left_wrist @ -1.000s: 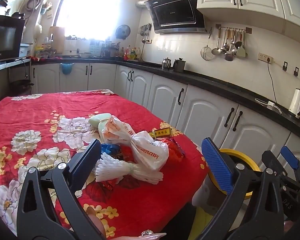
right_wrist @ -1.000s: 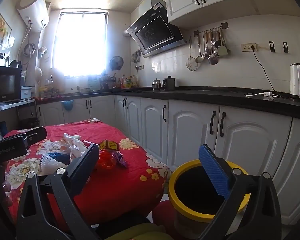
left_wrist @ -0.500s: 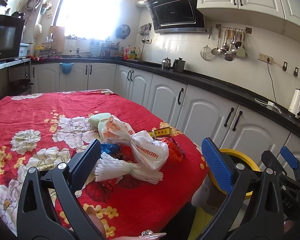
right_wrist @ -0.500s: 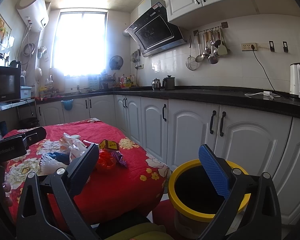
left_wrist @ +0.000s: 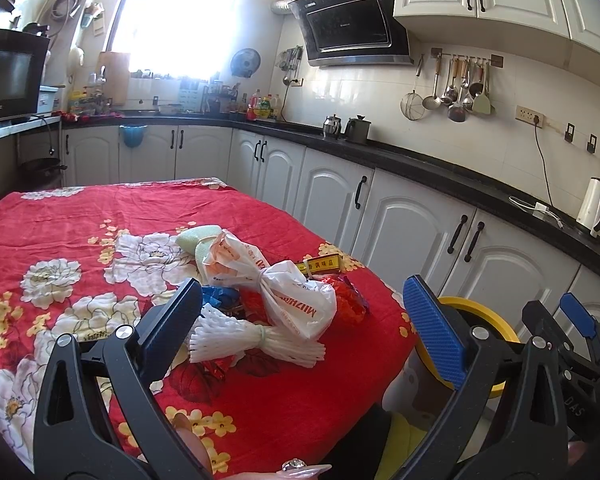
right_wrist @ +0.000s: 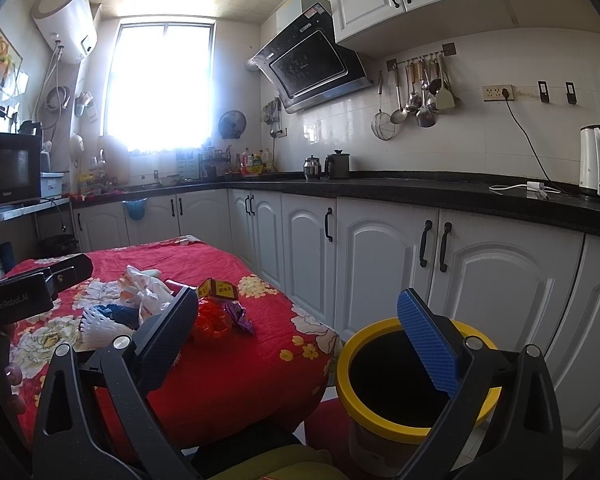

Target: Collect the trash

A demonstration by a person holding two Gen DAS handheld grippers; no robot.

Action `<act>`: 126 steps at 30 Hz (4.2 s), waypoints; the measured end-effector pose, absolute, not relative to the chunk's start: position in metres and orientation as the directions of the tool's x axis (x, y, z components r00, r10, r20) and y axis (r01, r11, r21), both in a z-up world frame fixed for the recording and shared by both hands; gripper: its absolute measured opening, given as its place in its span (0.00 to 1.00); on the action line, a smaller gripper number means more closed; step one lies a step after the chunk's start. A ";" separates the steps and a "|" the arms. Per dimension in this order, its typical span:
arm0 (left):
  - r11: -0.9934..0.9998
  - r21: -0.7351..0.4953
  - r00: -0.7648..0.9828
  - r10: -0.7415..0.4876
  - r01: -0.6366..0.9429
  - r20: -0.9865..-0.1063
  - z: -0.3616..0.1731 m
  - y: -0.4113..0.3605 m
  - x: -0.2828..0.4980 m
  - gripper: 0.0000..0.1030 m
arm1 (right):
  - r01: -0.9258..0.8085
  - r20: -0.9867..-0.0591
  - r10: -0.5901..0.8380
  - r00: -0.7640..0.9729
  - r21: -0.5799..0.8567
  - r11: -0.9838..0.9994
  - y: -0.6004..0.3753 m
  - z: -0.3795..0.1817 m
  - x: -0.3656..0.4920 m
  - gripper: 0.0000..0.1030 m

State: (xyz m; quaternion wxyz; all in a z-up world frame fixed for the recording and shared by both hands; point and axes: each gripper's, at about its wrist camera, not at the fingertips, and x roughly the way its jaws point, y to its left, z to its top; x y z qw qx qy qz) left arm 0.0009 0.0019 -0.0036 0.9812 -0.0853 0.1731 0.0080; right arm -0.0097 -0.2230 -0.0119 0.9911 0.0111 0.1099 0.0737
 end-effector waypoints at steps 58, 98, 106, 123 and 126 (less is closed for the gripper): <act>0.935 -0.341 0.789 -0.137 -0.095 -0.598 -0.056 0.097 0.044 0.52 | -0.686 -0.576 0.563 0.593 0.003 0.727 -0.078 -0.038 0.132 0.65; 0.944 -0.273 0.821 -0.302 0.186 -0.484 -0.001 0.041 0.028 0.02 | -0.608 -0.485 0.611 0.626 0.188 0.772 -0.163 -0.002 0.119 0.08; 0.935 -0.267 0.825 -0.335 0.233 -0.454 0.018 0.017 0.041 0.02 | -0.537 -0.467 0.565 0.680 0.208 0.818 -0.207 0.005 0.118 0.07; 0.894 -0.273 0.787 -0.444 0.356 -0.428 0.030 -0.072 0.092 0.02 | -0.320 -0.450 0.394 0.802 0.233 0.918 -0.323 0.008 0.120 0.07; 0.887 -0.269 0.774 -0.460 0.375 -0.435 0.026 -0.089 0.098 0.02 | -0.282 -0.457 0.362 0.812 0.236 0.930 -0.338 0.005 0.118 0.07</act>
